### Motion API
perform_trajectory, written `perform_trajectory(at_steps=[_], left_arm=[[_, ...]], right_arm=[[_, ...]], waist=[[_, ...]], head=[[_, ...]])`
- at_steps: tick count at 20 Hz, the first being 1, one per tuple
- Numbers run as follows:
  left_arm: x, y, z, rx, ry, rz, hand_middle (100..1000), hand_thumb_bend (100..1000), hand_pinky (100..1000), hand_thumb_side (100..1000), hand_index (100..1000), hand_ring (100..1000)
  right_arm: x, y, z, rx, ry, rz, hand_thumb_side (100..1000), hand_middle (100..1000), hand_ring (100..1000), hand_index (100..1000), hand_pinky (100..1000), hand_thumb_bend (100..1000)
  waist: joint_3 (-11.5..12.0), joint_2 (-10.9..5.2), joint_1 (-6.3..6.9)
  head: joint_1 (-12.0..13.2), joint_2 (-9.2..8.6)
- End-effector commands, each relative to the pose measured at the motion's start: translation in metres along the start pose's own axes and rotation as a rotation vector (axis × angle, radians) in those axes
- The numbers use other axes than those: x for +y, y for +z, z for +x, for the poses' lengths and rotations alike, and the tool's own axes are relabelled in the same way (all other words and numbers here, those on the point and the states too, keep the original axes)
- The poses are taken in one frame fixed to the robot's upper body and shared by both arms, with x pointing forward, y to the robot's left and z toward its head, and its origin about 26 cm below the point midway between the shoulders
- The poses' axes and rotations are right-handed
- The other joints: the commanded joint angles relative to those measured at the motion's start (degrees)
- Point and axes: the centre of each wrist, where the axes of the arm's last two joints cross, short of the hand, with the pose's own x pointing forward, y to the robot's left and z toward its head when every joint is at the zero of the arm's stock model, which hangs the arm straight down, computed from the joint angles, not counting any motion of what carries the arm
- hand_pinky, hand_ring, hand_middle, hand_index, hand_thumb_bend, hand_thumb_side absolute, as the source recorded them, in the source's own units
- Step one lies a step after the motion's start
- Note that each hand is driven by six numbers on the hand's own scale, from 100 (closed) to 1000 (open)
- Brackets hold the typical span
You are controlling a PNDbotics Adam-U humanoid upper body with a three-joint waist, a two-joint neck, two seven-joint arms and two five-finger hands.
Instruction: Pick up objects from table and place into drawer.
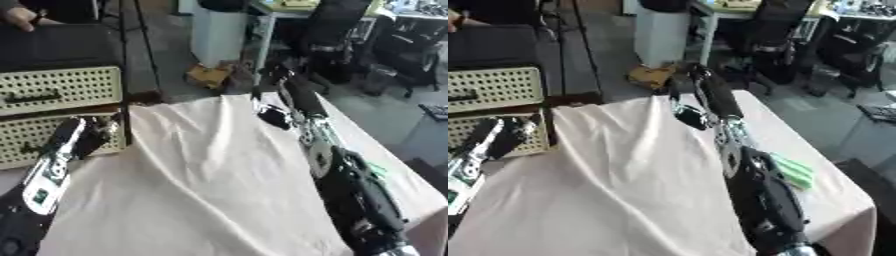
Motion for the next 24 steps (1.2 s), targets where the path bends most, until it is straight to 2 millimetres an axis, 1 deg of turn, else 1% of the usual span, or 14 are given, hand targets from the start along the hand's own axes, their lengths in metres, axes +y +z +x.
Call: perform_trajectory(at_steps=[1,3,6,7,8,10,13,16,21,24], left_arm=[[0.039,0.004,0.009,-0.095,-0.09,-0.027,597,366,378,1000,761,480],[0.048,0.014,0.022,-0.172,-0.164,-0.096,601,378,394,1000,764,490],[0.061,0.035,0.036,-0.269,-0.239,-0.158,610,383,415,1000,764,506],[0.063,0.043,0.039,-0.295,-0.243,-0.174,621,403,417,1000,762,516],[0.065,0.052,0.041,-0.316,-0.236,-0.185,622,379,416,1000,762,516],[0.07,0.069,0.042,-0.344,-0.207,-0.196,619,375,411,1000,758,516],[0.079,0.096,0.039,-0.36,-0.151,-0.187,605,374,396,1000,736,502],[0.085,0.12,0.031,-0.352,-0.108,-0.166,584,365,380,1000,711,484],[0.095,0.161,0.017,-0.33,-0.11,-0.161,589,356,375,1000,716,487],[0.098,0.18,0.007,-0.29,-0.132,-0.16,590,351,362,1000,716,486]], right_arm=[[-0.019,-0.007,-0.008,0.003,0.025,-0.045,417,851,915,840,827,100],[-0.02,-0.003,-0.013,0.017,0.03,-0.04,420,850,916,840,828,100],[-0.019,0.002,-0.017,0.029,0.034,-0.034,421,849,916,840,828,100],[-0.019,0.004,-0.018,0.034,0.035,-0.033,435,849,916,841,828,100],[-0.019,0.005,-0.019,0.038,0.036,-0.032,421,849,916,841,828,100],[-0.021,0.007,-0.022,0.048,0.041,-0.033,422,848,916,841,828,100],[-0.024,0.011,-0.027,0.061,0.045,-0.041,429,844,917,840,829,100],[-0.029,0.016,-0.033,0.076,0.044,-0.058,437,842,919,840,830,100],[-0.038,0.019,-0.036,0.065,0.034,-0.085,442,839,918,839,829,100],[-0.042,0.02,-0.037,0.06,0.029,-0.096,445,837,917,839,829,100]], waist=[[0.73,-1.26,0.42],[1.58,-1.87,0.75],[2.82,-2.84,1.12],[3.25,-3.17,1.22],[3.67,-3.46,1.31],[4.67,-4.05,1.48],[6.1,-4.7,1.84],[7.63,-5.16,2.28],[9.42,-5.39,2.68],[10.15,-5.48,2.88]], head=[[-0.41,-0.11],[-0.83,0.38],[-1.4,1.06],[-1.56,1.24],[-1.76,1.39],[-2.1,1.78],[-2.44,2.24],[-2.53,2.77],[-3.11,3.43],[-3.28,3.75]])
